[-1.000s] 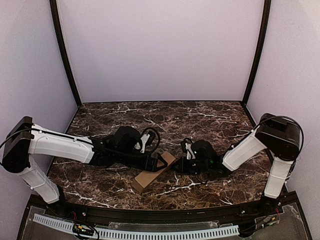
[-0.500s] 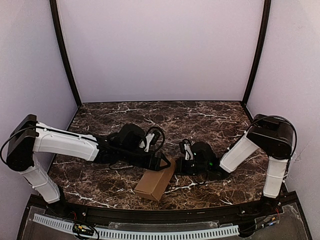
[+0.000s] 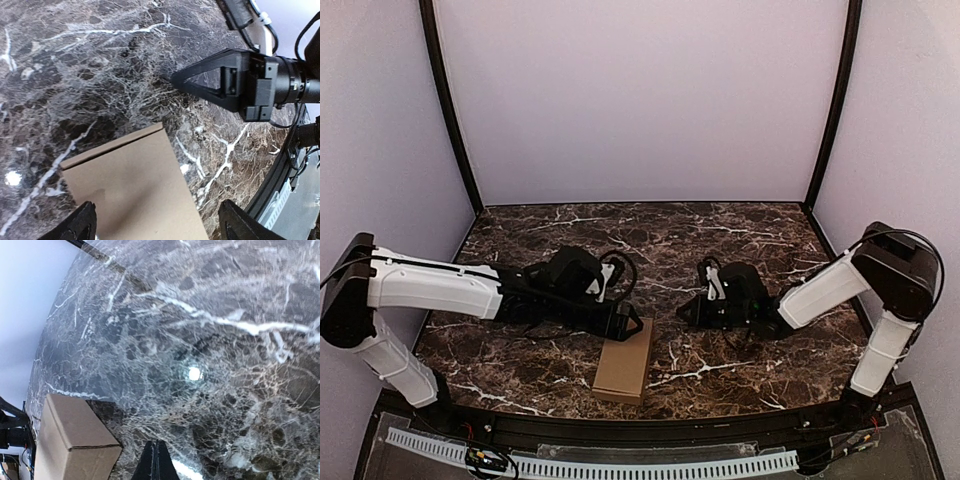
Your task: Fold the paper box
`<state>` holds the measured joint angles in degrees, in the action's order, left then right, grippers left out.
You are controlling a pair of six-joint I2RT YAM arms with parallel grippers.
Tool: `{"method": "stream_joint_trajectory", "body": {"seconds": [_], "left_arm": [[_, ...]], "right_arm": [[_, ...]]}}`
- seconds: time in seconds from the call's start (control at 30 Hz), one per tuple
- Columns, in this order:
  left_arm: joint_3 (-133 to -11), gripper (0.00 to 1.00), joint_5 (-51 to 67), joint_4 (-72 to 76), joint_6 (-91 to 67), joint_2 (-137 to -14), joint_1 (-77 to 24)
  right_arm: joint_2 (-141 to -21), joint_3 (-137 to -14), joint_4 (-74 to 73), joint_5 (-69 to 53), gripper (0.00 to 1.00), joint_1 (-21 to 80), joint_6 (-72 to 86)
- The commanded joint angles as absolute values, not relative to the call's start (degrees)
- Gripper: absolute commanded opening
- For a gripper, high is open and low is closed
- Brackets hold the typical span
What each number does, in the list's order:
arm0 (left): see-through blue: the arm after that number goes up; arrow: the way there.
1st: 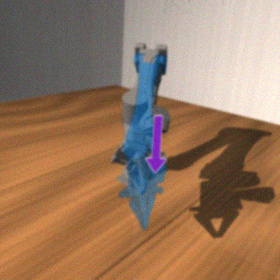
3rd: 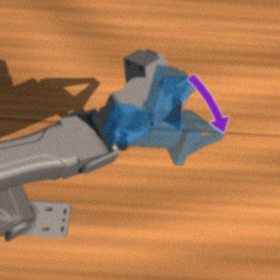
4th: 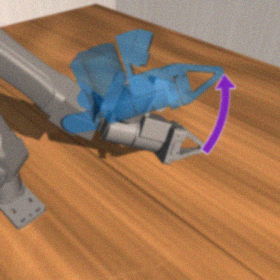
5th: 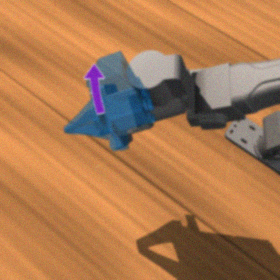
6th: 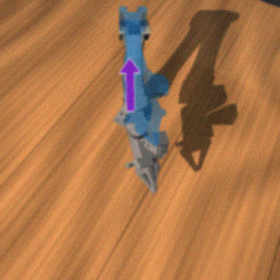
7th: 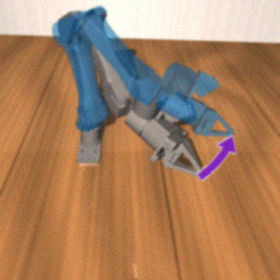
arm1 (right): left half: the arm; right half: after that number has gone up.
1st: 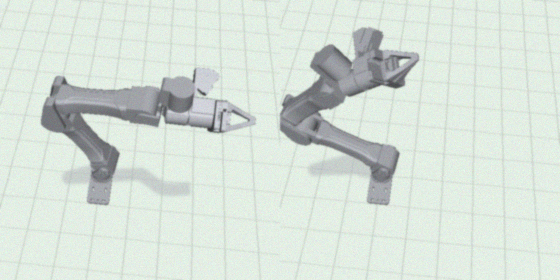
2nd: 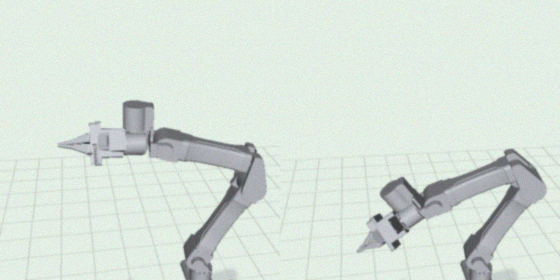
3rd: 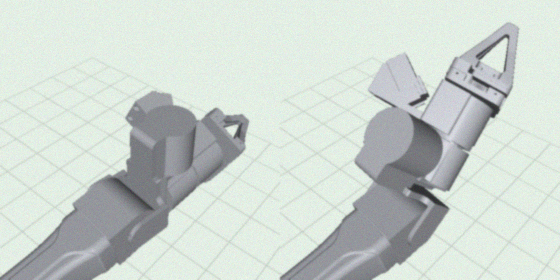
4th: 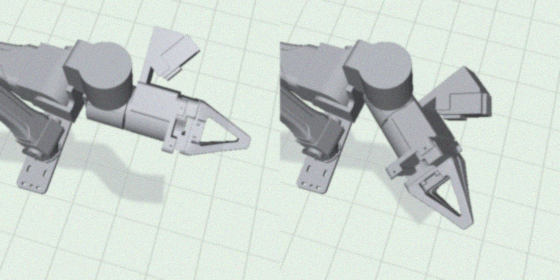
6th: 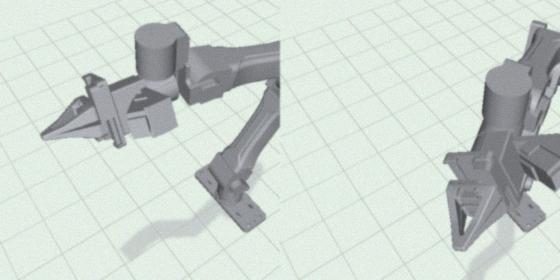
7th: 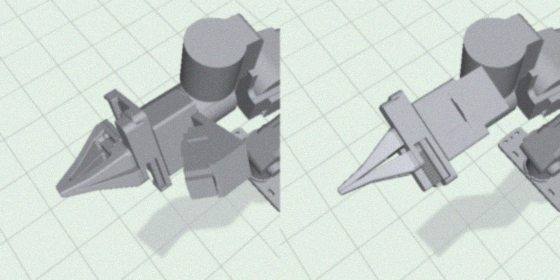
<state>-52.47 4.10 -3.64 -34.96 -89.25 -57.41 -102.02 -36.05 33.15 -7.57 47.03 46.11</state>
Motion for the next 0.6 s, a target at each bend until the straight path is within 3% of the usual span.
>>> {"method": "stream_joint_trajectory", "body": {"seconds": [0.0, 0.27, 0.57], "left_arm": [[-53.4, 0.86, -4.7, -12.4, -31.4, -82.9, -57.2], [-52.9, 0.88, -6.6, -22.1, -31.6, -80.0, -57.2], [-43.8, 0.87, 3.8, -13.7, -39.7, -79.6, -56.8]], "right_arm": [[-94.7, -35.1, 26.5, -5.3, 0.0, 46.8, 39.5], [-90.6, -33.6, 25.2, -11.0, 0.0, 51.1, 40.0], [-94.8, -33.9, 28.1, -10.8, 0.0, 58.0, 45.3]]}}
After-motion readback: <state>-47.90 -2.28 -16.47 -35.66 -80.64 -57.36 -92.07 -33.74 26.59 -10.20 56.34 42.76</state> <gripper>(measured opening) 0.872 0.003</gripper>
